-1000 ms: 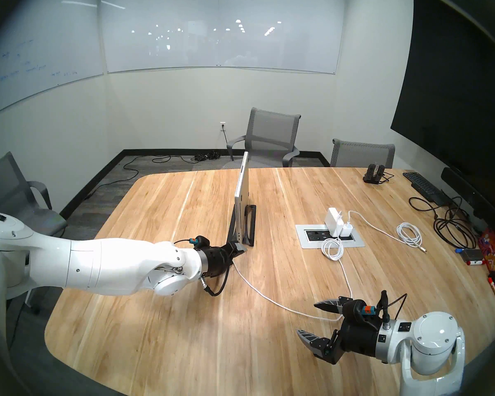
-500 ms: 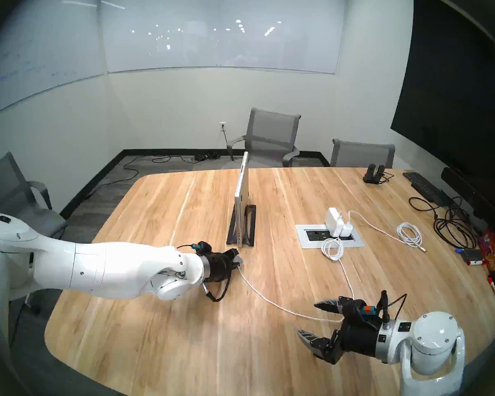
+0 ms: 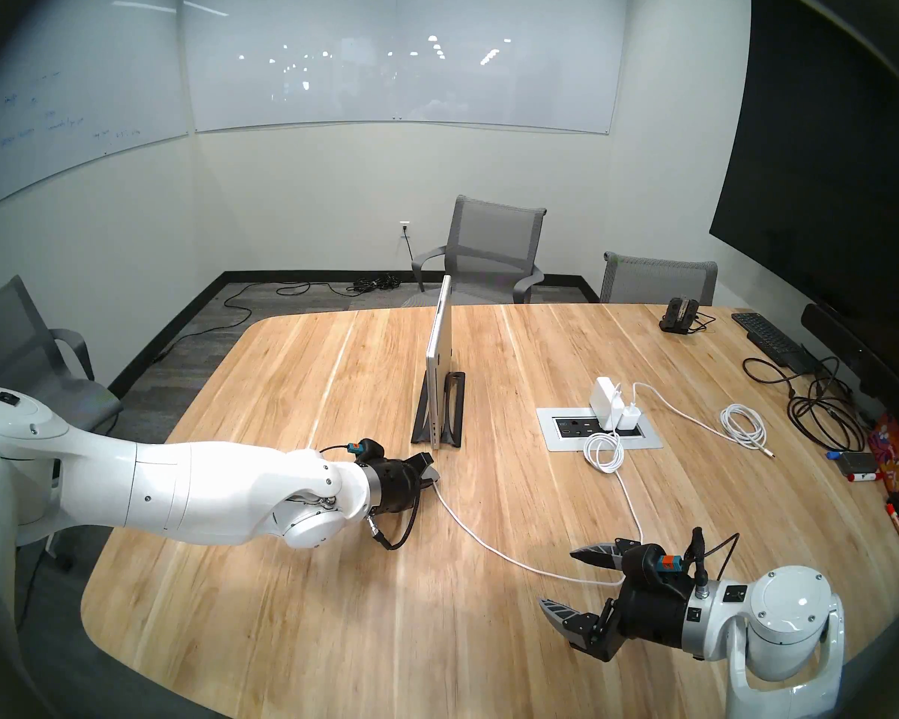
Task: Plug the charging cable into the port of a MacBook
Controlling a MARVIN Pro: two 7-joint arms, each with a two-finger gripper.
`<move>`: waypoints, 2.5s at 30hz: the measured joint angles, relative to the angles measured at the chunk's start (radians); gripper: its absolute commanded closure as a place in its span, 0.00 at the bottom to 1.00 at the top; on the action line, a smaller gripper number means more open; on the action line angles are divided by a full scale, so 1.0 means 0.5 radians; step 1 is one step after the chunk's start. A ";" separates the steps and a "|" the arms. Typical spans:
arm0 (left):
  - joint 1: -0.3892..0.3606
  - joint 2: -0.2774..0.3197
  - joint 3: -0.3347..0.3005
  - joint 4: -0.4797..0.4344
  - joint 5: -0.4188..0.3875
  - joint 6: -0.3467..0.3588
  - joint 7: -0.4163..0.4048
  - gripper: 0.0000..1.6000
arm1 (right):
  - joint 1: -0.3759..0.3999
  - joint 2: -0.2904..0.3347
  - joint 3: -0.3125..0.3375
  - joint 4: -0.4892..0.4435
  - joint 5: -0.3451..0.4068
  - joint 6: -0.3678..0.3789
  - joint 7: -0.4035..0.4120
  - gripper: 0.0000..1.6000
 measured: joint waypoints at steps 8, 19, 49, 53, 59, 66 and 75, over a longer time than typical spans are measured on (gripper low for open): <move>0.000 0.001 0.008 -0.006 0.011 -0.020 -0.008 0.85 | 0.001 -0.002 0.001 0.000 -0.001 -0.001 0.002 0.00; 0.000 0.022 0.023 -0.048 -0.001 -0.023 -0.029 1.00 | 0.001 -0.004 0.002 0.000 -0.003 -0.002 0.004 0.00; -0.025 0.181 -0.008 -0.194 -0.041 0.001 -0.152 1.00 | 0.004 -0.011 0.004 0.000 -0.009 -0.004 0.011 0.00; -0.011 0.191 -0.019 -0.179 -0.091 0.040 -0.194 1.00 | 0.004 -0.012 0.005 0.000 -0.010 -0.005 0.012 0.00; 0.013 0.202 -0.022 -0.143 -0.124 0.085 -0.258 1.00 | 0.005 -0.013 0.005 0.000 -0.011 -0.005 0.013 0.00; 0.040 0.219 -0.020 -0.145 -0.115 0.116 -0.360 1.00 | 0.006 -0.014 0.006 0.000 -0.013 -0.006 0.015 0.00; 0.055 0.263 -0.007 -0.193 -0.044 0.142 -0.452 1.00 | 0.006 -0.016 0.007 0.000 -0.014 -0.006 0.017 0.00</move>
